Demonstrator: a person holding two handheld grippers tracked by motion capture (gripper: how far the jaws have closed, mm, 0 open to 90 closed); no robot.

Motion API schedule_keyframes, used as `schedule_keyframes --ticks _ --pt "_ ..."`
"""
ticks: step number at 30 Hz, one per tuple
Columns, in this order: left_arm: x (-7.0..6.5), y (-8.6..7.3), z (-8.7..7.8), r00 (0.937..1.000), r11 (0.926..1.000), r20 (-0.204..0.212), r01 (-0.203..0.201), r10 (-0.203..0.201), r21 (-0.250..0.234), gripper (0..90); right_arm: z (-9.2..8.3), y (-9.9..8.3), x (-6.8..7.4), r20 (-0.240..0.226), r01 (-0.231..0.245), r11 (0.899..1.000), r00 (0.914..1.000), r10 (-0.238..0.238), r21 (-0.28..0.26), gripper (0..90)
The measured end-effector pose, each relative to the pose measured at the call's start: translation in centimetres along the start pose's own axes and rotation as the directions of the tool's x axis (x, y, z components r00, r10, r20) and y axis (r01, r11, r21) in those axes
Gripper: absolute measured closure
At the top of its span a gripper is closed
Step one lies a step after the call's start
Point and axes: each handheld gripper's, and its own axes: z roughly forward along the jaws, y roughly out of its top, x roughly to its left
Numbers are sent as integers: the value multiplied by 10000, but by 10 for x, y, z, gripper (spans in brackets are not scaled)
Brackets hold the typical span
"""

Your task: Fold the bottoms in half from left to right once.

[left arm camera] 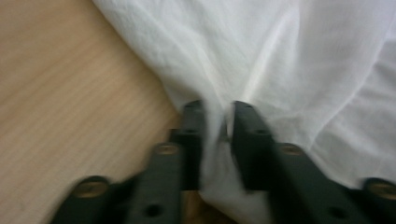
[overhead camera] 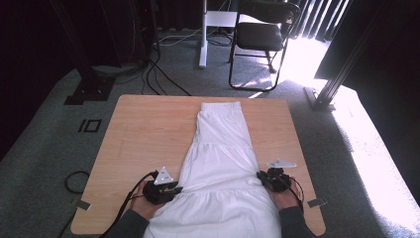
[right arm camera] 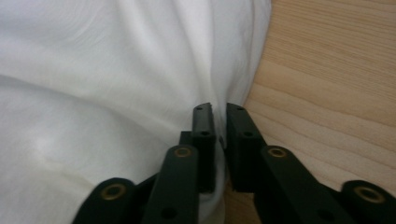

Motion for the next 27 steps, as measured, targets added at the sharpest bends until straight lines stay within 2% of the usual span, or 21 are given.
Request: schedule_keyframes --ticks 1,2,4,7,9,11,13,14,15,18,20,21,23,24,26,27 --pt "12 8 -6 9988 9963 34 490 -489 -703 590 -1 5 -2 222 213 9997 9995 -211 -71 638" --pt "18 13 -7 9978 9930 -89 648 -660 -992 568 -2 8 -4 184 180 9996 9997 -176 -220 611" --pt "33 25 -5 9947 9885 -236 968 -1002 -1160 520 -4 19 -8 238 82 9981 9997 -67 -610 537" --pt "48 41 6 9934 9878 -382 1034 -1084 -1164 505 0 51 -15 409 439 9914 9984 -391 -1231 543" --pt "53 53 17 9949 9919 -521 804 -858 -982 500 8 71 -19 211 580 9891 9982 -556 -1354 620" --pt "55 60 26 9959 9931 -499 701 -750 -942 499 23 96 -25 -151 519 9899 9984 -544 -1319 731" --pt "57 66 36 9967 9949 -562 543 -592 -850 497 39 116 -28 -306 380 9928 9987 -417 -1133 744" --pt "58 67 40 9971 9945 -517 513 -562 -911 496 48 124 -29 -311 284 9941 9990 -318 -1049 733" --pt "58 67 43 9973 9942 -449 537 -580 -927 496 57 131 -30 -346 176 9950 9992 -211 -983 680" --pt "58 65 55 9980 9975 -425 442 -465 -552 493 82 148 -32 -366 -103 9968 9993 75 -787 619" --pt "57 63 61 9982 9985 -403 432 -446 -343 492 95 155 -32 -438 -177 9980 9989 151 -612 576" --pt "56 62 63 9983 9985 -364 437 -449 -328 492 104 158 -32 -239 -269 9987 9994 259 -432 564" --pt "53 62 67 9988 9991 -371 321 -331 -276 493 113 161 -34 -157 -562 9976 9983 556 -415 534" --pt "52 62 68 9989 9993 -383 274 -283 -239 493 119 162 -35 118 -648 9973 9978 652 -335 534" --pt "52 62 69 9990 9995 -357 246 -252 -177 493 127 161 -37 -76 -942 9955 9955 941 -127 546" --pt "52 63 69 9989 9995 -380 255 -261 -168 493 130 161 -37 -158 -910 9958 9957 908 -73 563"
